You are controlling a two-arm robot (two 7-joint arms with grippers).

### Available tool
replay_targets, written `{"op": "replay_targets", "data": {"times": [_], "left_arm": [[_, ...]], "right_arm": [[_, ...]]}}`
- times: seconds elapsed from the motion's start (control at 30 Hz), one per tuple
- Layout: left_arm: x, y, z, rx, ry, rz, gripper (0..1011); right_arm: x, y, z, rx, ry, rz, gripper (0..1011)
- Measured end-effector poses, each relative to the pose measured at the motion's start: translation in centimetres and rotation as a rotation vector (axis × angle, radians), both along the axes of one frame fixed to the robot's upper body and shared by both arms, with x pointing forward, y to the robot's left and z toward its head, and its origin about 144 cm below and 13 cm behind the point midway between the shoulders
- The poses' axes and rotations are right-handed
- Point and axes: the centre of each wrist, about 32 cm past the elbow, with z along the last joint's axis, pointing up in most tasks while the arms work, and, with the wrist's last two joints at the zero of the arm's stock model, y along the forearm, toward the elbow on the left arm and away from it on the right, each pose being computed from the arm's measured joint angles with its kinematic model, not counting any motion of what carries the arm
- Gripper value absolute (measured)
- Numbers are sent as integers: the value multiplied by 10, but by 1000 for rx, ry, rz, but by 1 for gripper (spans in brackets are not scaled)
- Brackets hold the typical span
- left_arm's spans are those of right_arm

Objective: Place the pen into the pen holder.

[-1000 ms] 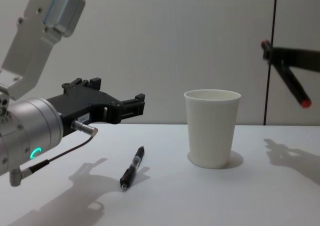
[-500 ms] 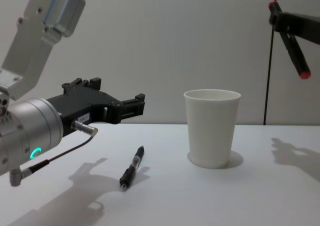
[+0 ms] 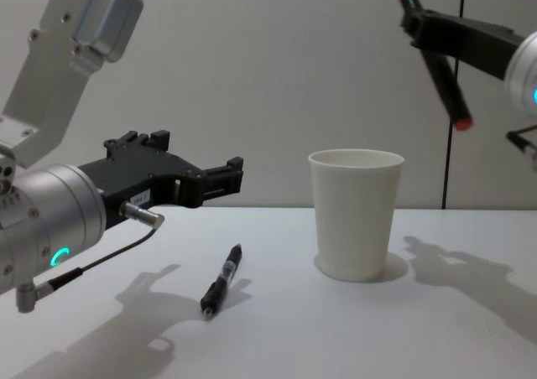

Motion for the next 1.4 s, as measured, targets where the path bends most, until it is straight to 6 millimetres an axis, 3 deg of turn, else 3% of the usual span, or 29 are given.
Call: {"op": "replay_targets", "data": {"times": [0.37,0.73,1.4], "left_arm": [[0,0,0,0,0,0,1000],[0,0,0,0,0,0,1000],[0,0,0,0,0,0,1000]], "right_arm": [[7,17,-3,-21,-65,117,207],[15,28,-1,-102,-81,116,207],[20,30,-12,-231,-30,74,207]]}}
